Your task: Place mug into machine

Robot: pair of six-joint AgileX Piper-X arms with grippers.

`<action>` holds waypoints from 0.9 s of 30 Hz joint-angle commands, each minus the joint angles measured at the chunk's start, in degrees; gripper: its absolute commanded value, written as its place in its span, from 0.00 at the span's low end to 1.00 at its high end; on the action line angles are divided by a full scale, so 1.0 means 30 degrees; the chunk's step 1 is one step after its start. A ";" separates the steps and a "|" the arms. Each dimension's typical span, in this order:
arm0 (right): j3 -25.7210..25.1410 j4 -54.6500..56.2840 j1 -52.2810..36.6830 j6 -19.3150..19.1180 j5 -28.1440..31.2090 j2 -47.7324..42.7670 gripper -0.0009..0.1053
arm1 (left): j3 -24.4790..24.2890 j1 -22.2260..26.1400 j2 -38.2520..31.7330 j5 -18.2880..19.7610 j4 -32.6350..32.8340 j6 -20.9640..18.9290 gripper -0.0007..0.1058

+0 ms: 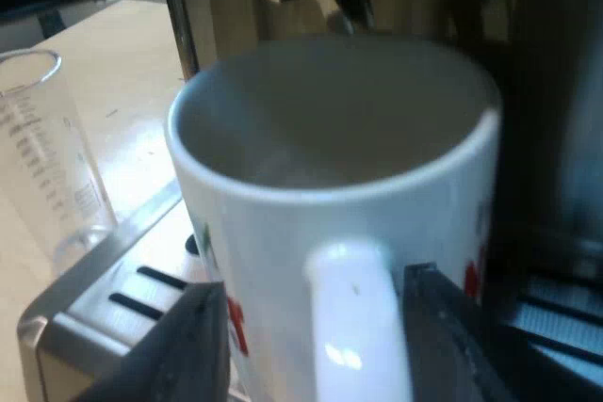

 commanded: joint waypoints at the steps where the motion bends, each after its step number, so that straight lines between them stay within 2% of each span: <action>1: -0.0550 -0.0185 0.0058 -0.0292 0.0805 0.0418 0.43 | -0.0043 0.0050 0.0009 0.0116 -0.0260 0.0021 0.69; 11: -0.2076 -0.0185 0.0021 -0.0292 0.1078 0.1739 0.43 | -0.0043 0.0050 0.0009 0.0116 -0.0260 0.0021 0.69; 19: -0.3483 -0.0145 0.0021 -0.0292 0.2506 0.2755 0.43 | -0.0043 0.0050 0.0009 0.0285 -0.0260 0.0021 0.69; 27: -0.3736 -0.0145 0.0071 -0.0292 0.2503 0.2880 0.43 | -0.0043 0.0050 0.0009 0.0285 -0.0260 0.0021 0.69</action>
